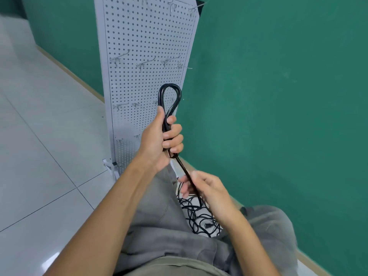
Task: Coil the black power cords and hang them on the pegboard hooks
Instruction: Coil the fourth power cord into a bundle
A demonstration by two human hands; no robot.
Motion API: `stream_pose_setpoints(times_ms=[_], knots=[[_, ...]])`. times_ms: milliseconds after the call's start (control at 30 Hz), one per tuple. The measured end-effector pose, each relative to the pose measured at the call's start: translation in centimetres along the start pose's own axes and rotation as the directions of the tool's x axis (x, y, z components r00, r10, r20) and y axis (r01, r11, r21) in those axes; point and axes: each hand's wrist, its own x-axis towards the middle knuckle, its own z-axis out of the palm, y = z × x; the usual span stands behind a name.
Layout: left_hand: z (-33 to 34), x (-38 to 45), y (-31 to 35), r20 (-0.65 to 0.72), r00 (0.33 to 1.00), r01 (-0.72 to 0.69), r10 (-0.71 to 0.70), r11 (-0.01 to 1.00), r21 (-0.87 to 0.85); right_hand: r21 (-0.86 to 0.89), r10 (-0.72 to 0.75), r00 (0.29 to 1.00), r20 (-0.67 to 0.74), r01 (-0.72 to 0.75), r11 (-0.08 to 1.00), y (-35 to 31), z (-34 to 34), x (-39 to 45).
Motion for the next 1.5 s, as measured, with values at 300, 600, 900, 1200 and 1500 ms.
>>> stream_pose_setpoints(times_ms=[300,600,900,1200,1500], knots=[[-0.6,-0.1,0.8,-0.245,0.965,0.003,0.094,0.93,0.368,-0.307,-0.241,0.96,-0.14,0.189,0.933,-2.8,-1.0,-0.6],[2.3,-1.0,-5.4,-0.026,0.999,0.036,-0.024,0.721,0.692,-0.424,-0.398,0.838,-0.374,0.227,0.877,-6.5,-2.1,-1.6],[3.6,-2.4,-6.5,0.13,0.958,0.109,-0.258,0.74,0.664,-0.474,-0.377,0.775,-0.507,0.115,0.873,-5.7,-4.2,-1.7],[3.7,-2.4,-6.6,0.096,0.955,0.175,-0.282,0.791,0.586,-0.311,-0.284,0.743,-0.607,0.108,0.944,-5.2,-5.1,-1.5],[2.4,-1.5,-5.2,0.052,0.981,0.145,-0.189,0.878,0.456,-0.063,-0.227,0.827,-0.515,0.227,0.972,-3.3,-5.4,-2.1]])
